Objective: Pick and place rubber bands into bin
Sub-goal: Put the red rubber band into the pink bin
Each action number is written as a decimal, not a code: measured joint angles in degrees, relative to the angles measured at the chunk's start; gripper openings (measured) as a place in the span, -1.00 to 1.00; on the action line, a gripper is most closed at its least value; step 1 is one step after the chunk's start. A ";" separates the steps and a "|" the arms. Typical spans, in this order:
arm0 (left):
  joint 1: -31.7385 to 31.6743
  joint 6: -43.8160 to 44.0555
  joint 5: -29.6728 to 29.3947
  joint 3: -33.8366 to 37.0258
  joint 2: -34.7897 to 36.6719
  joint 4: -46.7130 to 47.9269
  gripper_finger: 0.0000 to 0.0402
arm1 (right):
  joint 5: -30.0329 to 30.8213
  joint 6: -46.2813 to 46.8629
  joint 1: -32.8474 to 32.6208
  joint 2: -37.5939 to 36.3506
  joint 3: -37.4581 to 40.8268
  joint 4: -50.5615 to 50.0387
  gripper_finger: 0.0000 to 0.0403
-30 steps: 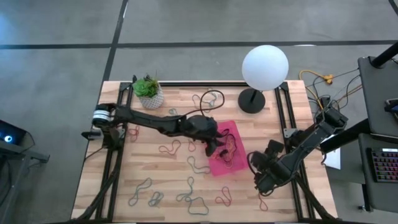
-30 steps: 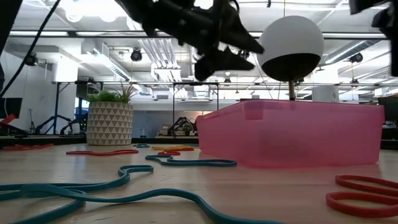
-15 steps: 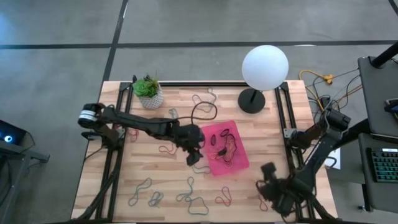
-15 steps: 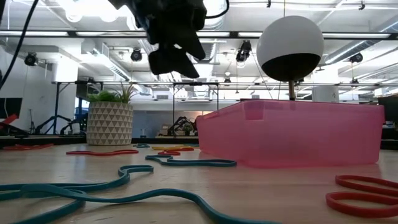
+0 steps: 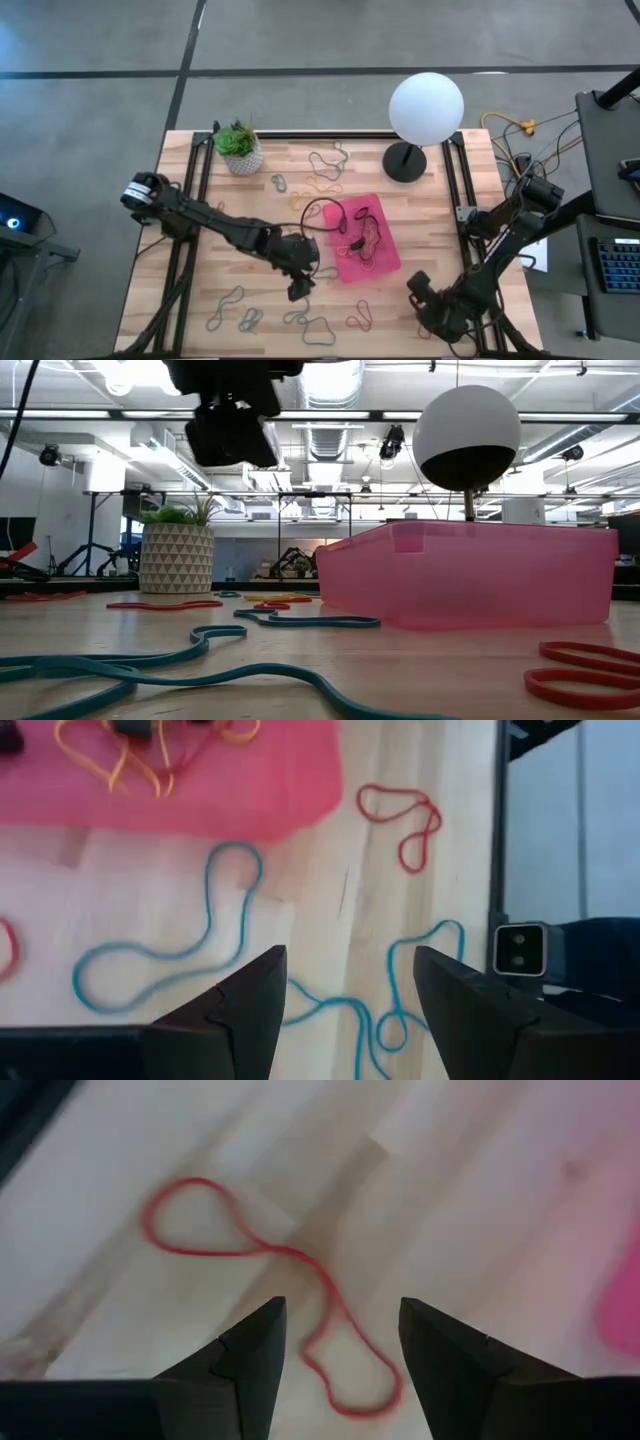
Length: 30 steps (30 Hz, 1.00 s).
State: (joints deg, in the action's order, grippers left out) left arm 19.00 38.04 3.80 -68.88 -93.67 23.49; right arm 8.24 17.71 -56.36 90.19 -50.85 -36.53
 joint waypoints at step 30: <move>4.25 6.55 -5.30 2.64 -0.02 -0.48 0.01 | -4.71 7.47 0.85 7.44 2.95 6.85 -0.79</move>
State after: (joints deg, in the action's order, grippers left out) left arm 23.24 44.59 -1.50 -66.24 -93.69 23.00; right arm 3.53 25.18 -55.51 97.63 -47.90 -29.69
